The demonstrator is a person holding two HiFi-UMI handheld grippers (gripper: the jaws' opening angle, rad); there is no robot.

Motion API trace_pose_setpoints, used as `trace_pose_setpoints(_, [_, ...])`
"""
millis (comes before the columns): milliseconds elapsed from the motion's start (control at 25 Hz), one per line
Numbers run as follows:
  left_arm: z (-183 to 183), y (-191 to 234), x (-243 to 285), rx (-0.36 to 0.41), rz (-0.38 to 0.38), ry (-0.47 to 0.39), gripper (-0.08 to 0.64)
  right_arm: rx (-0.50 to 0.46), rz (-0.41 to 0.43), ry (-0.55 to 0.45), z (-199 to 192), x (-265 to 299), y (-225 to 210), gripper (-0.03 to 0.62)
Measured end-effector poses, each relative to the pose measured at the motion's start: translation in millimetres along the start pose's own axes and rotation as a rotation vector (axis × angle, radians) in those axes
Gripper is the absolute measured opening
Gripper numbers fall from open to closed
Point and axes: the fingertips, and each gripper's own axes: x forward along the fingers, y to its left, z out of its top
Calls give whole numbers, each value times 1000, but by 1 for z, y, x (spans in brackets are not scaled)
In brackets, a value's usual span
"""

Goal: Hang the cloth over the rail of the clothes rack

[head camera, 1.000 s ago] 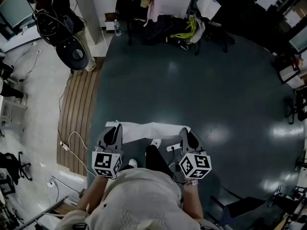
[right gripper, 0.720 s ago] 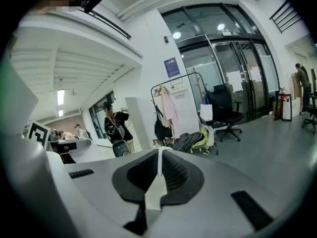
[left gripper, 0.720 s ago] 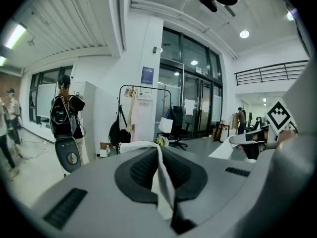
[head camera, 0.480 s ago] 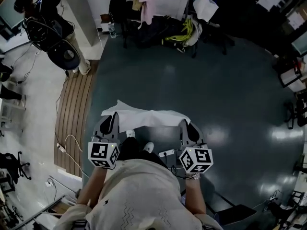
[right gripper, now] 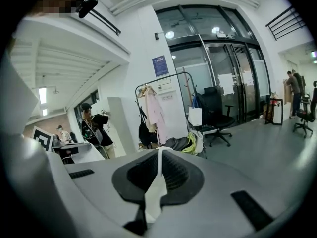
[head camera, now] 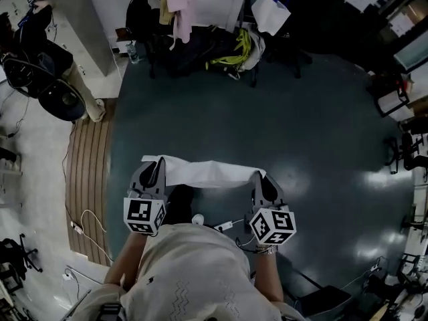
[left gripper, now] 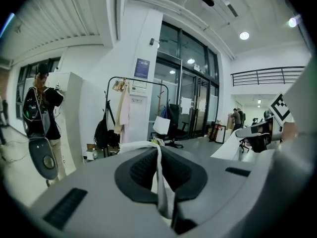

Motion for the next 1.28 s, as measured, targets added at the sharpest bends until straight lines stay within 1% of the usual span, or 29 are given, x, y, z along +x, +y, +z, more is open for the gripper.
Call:
trace_pose_setpoints(120, [20, 20, 53, 9, -38, 13, 17, 25, -44, 2, 25, 46, -13, 23])
trace_pose_setpoints(240, [47, 46, 100, 25, -67, -2, 17, 27, -59, -9, 55, 93, -14, 23])
trace_pose_setpoints(400, [76, 83, 148, 39, -77, -20, 17, 24, -63, -15, 84, 143, -11, 23])
trace_pose_setpoints(560, [91, 111, 182, 44, -76, -20, 17, 37, -62, -22, 103, 180, -13, 23])
trace_pose_setpoints(760, [88, 113, 213, 16, -72, 14, 17, 24, -64, -2, 114, 213, -27, 23])
trace_pose_setpoints(960, [89, 115, 261, 3, -48, 39, 17, 25, -51, 21, 125, 262, -56, 23])
trace_pose_setpoints(1120, [107, 112, 320, 17, -20, 46, 17, 19, -16, 38, 146, 316, -87, 23])
trace_pose_setpoints(1280, [141, 111, 385, 23, 24, 41, 17, -6, 40, 44, 187, 380, -116, 22])
